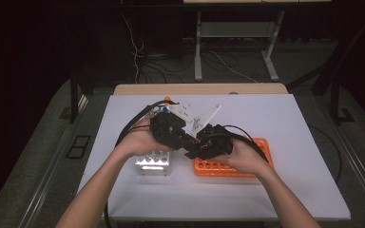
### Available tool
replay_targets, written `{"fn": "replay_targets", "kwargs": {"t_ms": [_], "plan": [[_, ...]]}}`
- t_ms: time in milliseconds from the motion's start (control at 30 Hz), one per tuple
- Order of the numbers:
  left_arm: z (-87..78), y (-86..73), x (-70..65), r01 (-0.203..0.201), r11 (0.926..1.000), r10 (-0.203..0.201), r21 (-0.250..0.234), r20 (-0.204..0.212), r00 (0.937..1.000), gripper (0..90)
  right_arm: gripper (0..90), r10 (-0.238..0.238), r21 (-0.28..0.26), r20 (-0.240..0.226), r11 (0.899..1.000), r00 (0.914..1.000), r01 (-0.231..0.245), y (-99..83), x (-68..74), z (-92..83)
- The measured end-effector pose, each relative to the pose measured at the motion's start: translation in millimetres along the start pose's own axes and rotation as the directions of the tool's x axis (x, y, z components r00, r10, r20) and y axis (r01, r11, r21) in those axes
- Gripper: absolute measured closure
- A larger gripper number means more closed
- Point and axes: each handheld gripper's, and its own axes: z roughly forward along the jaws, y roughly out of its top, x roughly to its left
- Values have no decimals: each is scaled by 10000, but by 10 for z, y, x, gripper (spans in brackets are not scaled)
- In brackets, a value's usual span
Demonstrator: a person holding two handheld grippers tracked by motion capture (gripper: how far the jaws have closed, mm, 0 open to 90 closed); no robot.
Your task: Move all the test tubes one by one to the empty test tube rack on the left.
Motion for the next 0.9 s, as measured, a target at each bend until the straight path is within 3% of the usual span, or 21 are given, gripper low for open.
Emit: {"fn": "replay_targets", "kwargs": {"t_ms": [167,567,733,800,900], "plan": [[-49,8,15,28,10000,-29,-66,-167,9999,743,661,125,-51,49,9999,9999,-125,-42,-12,-35],[-168,4,71,169,9995,-183,-272,-501,9986,743,449,730,-671,683,9954,9950,-684,-287,-85,-272],[-223,9,92,160,9993,-181,-329,-666,9976,743,260,1221,-830,982,9900,9877,-1141,-407,-114,-350],[-249,9,100,192,9991,-221,-369,-776,9967,743,136,1581,-941,851,9842,9838,-1500,-464,-137,-379],[-285,2,118,227,9988,-265,-428,-906,9955,743,98,2061,-1257,1025,9731,9731,-1929,-558,-155,-429]]}}
